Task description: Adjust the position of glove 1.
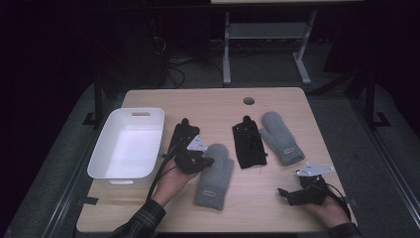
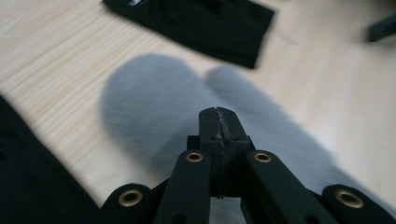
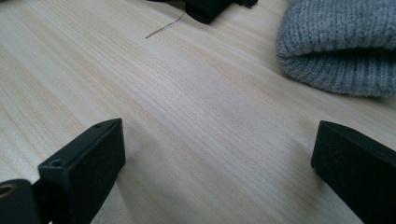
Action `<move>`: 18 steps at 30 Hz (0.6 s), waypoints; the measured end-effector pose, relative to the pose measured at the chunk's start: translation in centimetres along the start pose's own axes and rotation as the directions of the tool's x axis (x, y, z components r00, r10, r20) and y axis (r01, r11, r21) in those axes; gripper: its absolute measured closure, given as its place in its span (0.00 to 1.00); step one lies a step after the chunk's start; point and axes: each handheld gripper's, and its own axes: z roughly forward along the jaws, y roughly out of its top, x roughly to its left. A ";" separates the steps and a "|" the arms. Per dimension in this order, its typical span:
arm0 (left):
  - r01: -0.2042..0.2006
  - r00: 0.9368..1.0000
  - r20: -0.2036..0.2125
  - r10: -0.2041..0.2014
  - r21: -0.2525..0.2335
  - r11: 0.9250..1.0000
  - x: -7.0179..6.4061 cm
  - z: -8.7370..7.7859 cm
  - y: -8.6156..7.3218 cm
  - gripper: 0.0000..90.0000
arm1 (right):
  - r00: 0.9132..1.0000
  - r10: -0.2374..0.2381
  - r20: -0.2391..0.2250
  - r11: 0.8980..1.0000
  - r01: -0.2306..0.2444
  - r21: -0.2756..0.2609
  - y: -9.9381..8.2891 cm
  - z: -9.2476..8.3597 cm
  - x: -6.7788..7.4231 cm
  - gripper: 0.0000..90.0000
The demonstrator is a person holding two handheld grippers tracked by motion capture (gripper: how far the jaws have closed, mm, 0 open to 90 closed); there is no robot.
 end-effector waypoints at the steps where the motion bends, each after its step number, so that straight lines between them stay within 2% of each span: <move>1: 0.001 1.000 0.000 -0.001 0.014 1.000 0.2 0.5 0.0 1.00 | 1.000 0.000 0.000 1.000 0.000 0.000 0.0 0.0 0.0 0.03; 5: -0.005 1.000 0.026 0.004 0.039 0.999 0.3 1.8 -0.1 1.00 | 1.000 0.000 0.000 1.000 0.000 0.000 0.0 0.0 0.0 0.03; 10: -0.017 0.999 0.047 0.015 0.031 0.999 -0.3 2.4 0.3 1.00 | 1.000 -0.001 0.000 1.000 0.001 0.000 0.0 0.0 0.0 0.03; 12: -0.036 0.998 0.057 0.034 0.037 0.999 -0.6 2.7 0.6 1.00 | 1.000 0.000 0.000 1.000 0.000 0.000 0.0 0.0 0.0 0.03; 18: -0.033 0.998 0.062 0.031 0.023 0.999 -1.1 2.9 0.7 1.00 | 1.000 -0.001 0.000 1.000 0.001 0.000 0.0 0.0 0.0 0.03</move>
